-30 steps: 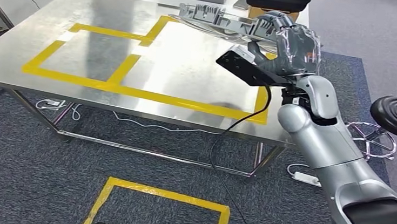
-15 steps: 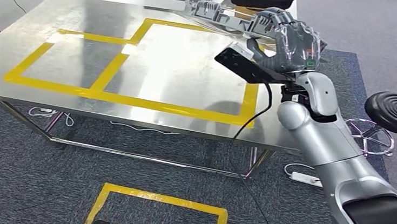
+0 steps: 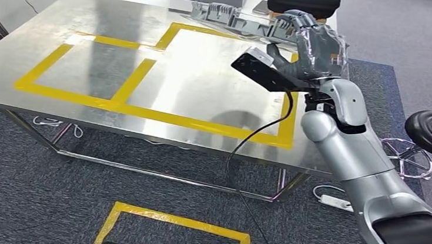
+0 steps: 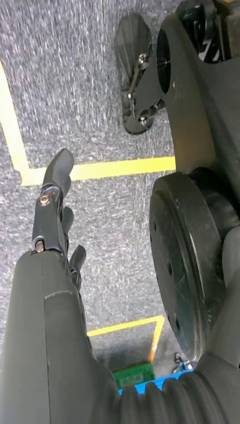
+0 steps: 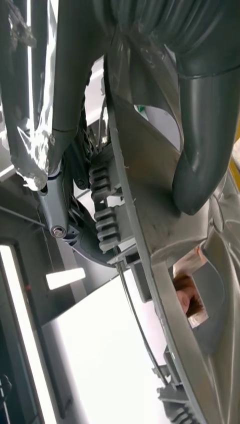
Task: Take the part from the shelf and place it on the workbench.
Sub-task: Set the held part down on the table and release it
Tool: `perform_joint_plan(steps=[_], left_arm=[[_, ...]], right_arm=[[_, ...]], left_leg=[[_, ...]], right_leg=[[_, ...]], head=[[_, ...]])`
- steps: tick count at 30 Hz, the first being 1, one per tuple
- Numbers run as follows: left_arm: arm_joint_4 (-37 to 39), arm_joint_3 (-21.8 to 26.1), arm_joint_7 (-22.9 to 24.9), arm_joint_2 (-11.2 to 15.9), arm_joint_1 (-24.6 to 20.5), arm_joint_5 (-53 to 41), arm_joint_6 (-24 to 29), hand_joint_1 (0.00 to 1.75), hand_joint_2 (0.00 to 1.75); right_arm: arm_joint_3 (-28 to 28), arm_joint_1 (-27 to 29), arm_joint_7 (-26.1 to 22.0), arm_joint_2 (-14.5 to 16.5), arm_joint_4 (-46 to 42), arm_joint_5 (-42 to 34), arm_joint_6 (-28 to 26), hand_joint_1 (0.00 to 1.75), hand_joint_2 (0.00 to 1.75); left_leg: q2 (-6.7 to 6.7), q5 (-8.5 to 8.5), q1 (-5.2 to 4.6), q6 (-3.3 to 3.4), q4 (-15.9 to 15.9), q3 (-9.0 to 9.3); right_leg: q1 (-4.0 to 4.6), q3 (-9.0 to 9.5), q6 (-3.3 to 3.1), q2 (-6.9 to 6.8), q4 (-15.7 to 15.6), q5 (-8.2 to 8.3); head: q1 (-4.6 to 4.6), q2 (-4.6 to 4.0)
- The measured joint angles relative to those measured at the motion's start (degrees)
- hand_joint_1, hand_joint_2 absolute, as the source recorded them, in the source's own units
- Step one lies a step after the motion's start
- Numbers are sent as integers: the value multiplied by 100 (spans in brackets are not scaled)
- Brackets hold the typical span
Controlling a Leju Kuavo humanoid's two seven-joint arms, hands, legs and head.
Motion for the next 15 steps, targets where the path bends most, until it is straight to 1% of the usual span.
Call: perform_joint_plan(steps=[1,2,3,7,10,13,15], left_arm=[[0,-4,5,-2,-16,-43,-22,0,175],[0,-11,10,-3,-40,-79,-41,0,175],[0,-22,18,-3,-69,-118,-57,0,175],[0,-74,74,2,-147,-274,-142,0,175],[0,-125,111,4,-183,-354,-182,0,175],[0,-189,122,3,-213,-394,-202,0,175],[0,-202,122,-2,-221,-410,-211,0,175]], right_arm=[[42,-56,-16,95,159,65,23,175,175],[89,-110,-29,201,352,128,16,175,175],[140,-157,-31,308,564,184,5,175,175],[275,-349,51,632,1365,338,-6,175,175],[338,-558,96,831,1951,452,-10,175,175],[398,-729,127,961,2386,526,-11,175,175],[421,-817,146,1027,2587,564,-6,175,175]], left_leg=[[3,-24,-8,-31,5,17],[9,-36,-14,-63,5,23],[15,-40,-23,-83,6,19],[20,0,-23,-49,-45,23],[25,24,-23,-86,-97,36],[26,43,-19,-138,-123,36],[26,50,-18,-159,-128,35]], right_leg=[[7,146,-18,0,-307,104],[16,240,-35,2,-499,142],[23,281,-42,4,-572,124],[22,262,-56,17,-610,133],[26,248,-92,25,-609,136],[31,242,-123,22,-609,143],[34,241,-135,21,-609,150]], head=[[-3,0],[-10,0],[-18,0],[-29,0],[-29,0],[-27,0],[-26,0]])
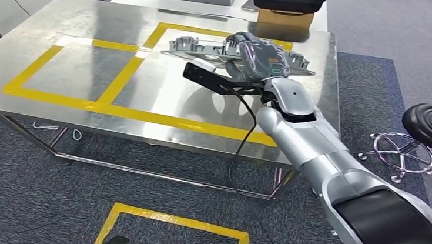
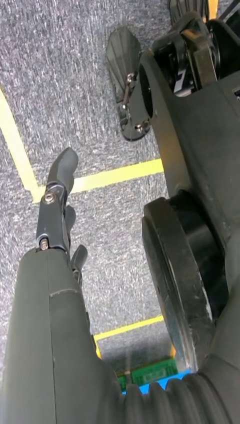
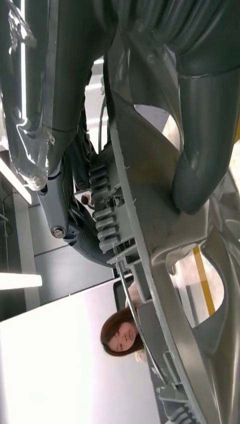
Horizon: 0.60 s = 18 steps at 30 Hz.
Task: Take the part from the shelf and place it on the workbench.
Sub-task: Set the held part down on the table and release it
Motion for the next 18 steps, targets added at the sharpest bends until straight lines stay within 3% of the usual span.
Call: perform_joint_plan(steps=[18], left_arm=[[0,-126,17,-37,-32,-13,-55,0,175]], right_arm=[[322,-263,31,415,926,340,42,175,175]], left_leg=[[0,18,-7,-2,0,-3]], right_leg=[[-9,20,5,-6,-39,44]], head=[[2,0]])
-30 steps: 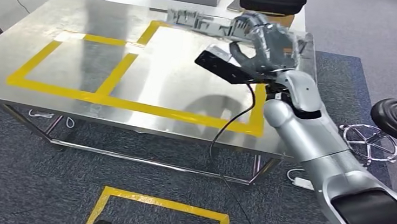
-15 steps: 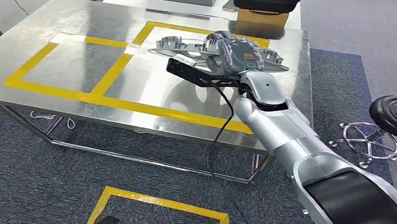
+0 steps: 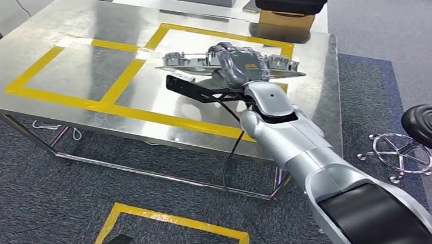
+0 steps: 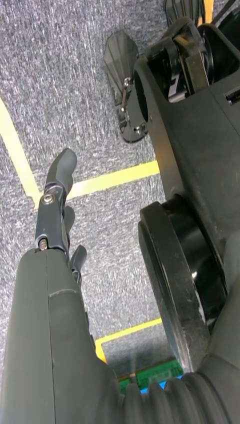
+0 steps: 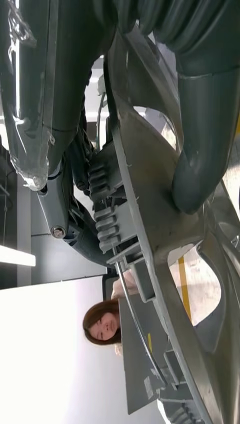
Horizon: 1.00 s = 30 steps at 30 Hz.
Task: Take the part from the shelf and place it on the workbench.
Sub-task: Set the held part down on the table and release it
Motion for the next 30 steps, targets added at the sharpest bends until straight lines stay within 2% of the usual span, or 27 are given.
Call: perform_joint_plan(steps=[7,14,20,30], left_arm=[[0,-2,-1,1,0,-24,-10,0,175],[0,-11,30,2,0,-108,-58,0,175],[0,-13,34,0,-6,-113,-64,0,175],[2,-13,33,-14,-6,-113,-78,0,175]], right_arm=[[62,-118,157,14,120,109,34,175,175],[79,-470,421,-40,342,464,45,175,175],[125,-563,396,-53,454,655,51,175,175],[390,-548,378,143,497,915,137,175,175]], left_leg=[[1,0,0,0,0,0],[2,2,-1,1,1,-2],[3,2,-1,2,1,-3],[4,1,0,2,1,-8]], right_leg=[[0,-1,0,0,-2,0],[0,-2,4,2,-6,6],[0,-3,4,6,-7,6],[1,-6,4,3,-7,4]], head=[[-1,0],[-1,0],[-1,0],[-1,0]])
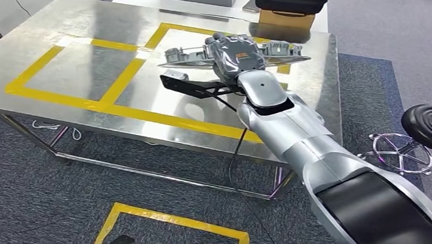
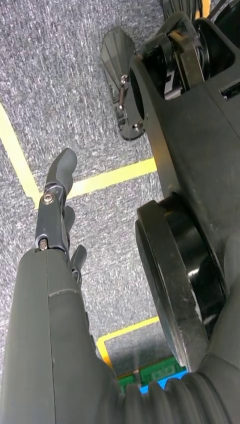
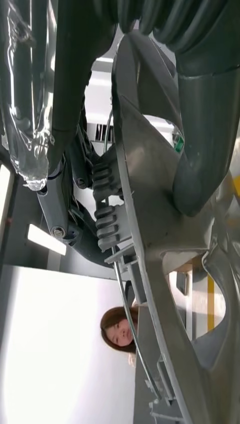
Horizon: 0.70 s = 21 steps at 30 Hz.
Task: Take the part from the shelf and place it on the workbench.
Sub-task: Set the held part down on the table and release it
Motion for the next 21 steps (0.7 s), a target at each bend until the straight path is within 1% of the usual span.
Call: perform_joint_plan(steps=[15,21], left_arm=[[0,0,0,-1,2,-7,0,0,175],[0,0,0,0,2,-14,-2,0,175]], right_arm=[[111,24,-5,17,12,27,17,175,175],[126,51,-130,49,12,58,26,175,175]], left_leg=[[0,0,0,0,0,-2],[0,0,0,0,0,-3]], right_leg=[[-1,0,1,0,-4,0],[-1,0,1,1,-4,1]], head=[[0,0],[1,0]])
